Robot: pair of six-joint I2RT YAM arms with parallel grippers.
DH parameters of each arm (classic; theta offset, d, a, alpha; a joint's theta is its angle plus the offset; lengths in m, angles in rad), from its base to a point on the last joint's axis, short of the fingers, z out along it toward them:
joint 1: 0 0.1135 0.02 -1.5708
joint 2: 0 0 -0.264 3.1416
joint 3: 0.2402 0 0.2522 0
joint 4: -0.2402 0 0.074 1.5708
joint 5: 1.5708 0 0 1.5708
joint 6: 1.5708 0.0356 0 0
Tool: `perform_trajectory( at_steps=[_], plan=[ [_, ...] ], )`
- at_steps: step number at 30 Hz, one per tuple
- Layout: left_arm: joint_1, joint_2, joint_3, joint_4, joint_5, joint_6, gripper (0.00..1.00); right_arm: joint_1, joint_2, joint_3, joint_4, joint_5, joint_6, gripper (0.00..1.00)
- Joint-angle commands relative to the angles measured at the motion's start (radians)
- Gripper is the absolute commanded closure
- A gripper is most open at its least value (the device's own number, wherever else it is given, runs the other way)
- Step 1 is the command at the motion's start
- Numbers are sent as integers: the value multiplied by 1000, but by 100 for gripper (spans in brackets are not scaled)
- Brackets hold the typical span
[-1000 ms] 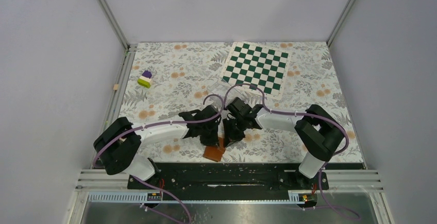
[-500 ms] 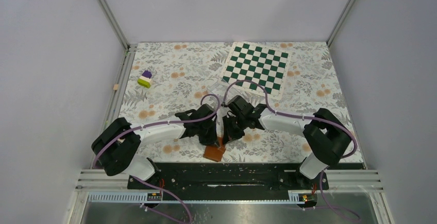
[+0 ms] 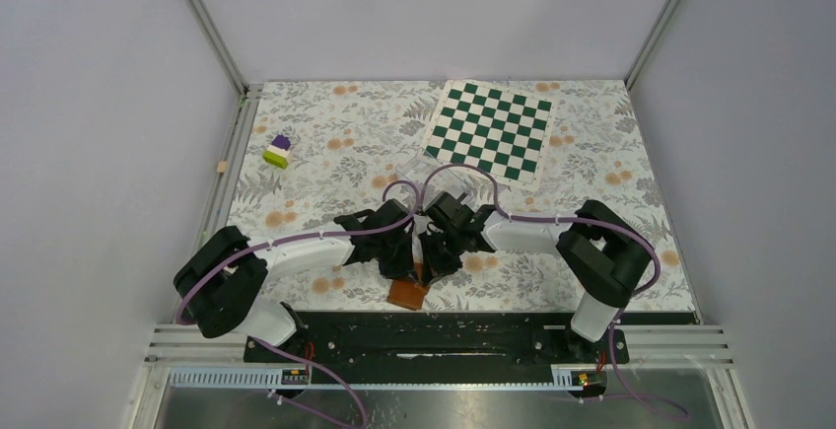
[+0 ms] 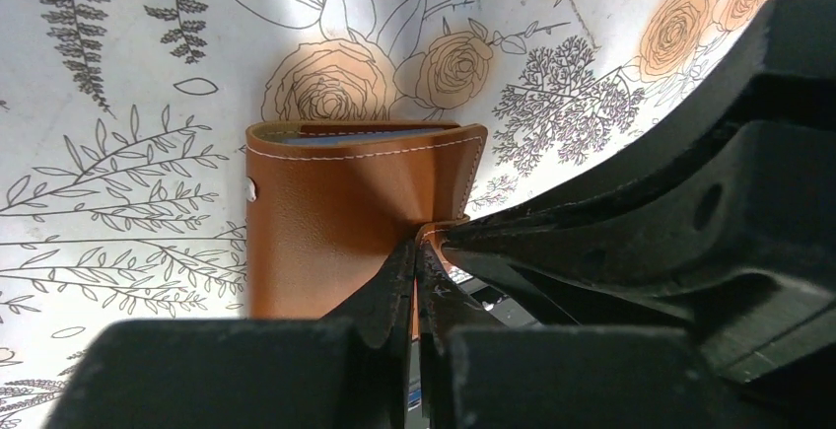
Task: Put the credit cards into the card holder
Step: Close the card holder at the center of the board.
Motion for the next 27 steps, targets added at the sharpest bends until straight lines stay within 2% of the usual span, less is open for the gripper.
perform_trajectory(
  at_steps=[1,3,7,10,18,27],
  plan=[
    [-1,-22,20,-26,-24,15,100,17,35,34,32,20,7,99],
    [-1,-38,19,-19,-20,12,99,22,50,33,32,26,8,100],
    [-2,-112,-5,16,-10,-8,77,29,71,32,25,40,9,100],
    [2,-157,-17,-3,-24,-6,70,31,76,33,18,40,9,100],
    [55,-192,-75,-101,-69,10,67,31,74,52,-1,38,3,100],
    [126,-247,-211,80,76,-18,66,31,65,86,-6,3,2,100]
  ],
)
